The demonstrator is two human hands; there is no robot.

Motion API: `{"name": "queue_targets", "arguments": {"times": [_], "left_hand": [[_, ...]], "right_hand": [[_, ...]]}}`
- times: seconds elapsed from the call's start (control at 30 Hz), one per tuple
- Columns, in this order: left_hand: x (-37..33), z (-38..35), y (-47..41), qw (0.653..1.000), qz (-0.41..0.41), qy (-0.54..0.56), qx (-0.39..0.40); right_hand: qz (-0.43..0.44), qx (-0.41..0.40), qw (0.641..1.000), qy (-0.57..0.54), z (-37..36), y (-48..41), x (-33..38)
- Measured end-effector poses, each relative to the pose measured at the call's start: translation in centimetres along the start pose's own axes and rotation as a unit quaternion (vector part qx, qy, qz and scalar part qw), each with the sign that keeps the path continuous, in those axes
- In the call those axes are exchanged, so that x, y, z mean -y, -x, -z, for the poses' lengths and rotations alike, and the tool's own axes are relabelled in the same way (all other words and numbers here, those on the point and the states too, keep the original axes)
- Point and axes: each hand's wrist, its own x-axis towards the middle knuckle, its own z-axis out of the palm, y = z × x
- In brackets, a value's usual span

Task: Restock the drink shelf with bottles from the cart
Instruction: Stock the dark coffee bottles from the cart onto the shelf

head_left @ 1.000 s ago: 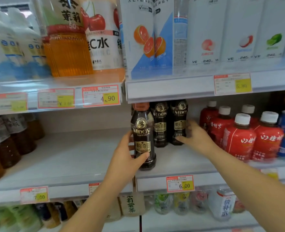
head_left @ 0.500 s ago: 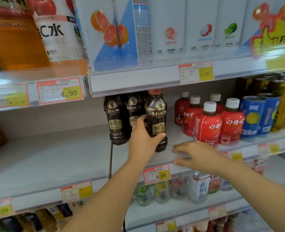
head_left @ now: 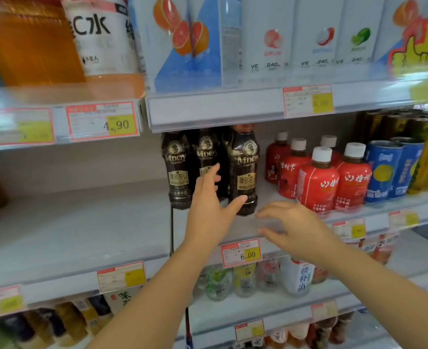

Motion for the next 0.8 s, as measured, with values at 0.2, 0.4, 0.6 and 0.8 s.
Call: {"name": "queue_targets", "arguments": {"times": [0.2,0.4,0.6,0.8], "left_hand": [[5.8,9.8,9.3,0.987,-0.091,-0.107,-0.082],[14.6,18.5,21.9,0.965,0.112,-0.185,-0.146],[20.9,25.1,35.6,0.894,0.334,-0.214,-0.206],[26.5,29.0,48.9,0.793,0.524,-0.2,-0.24]], "right_hand": [[0.152,-0.052,0.983,-0.091,-4.5,-1.2,10.3],[0.281,0.088,0.943,-0.156,-14.6,-2.3,23.9],[0.364,0.216,0.886,-0.189,-25.4,-0.8,37.4],[0.39,0.338,0.84,-0.166,-37.5,3.0,48.4]]}}
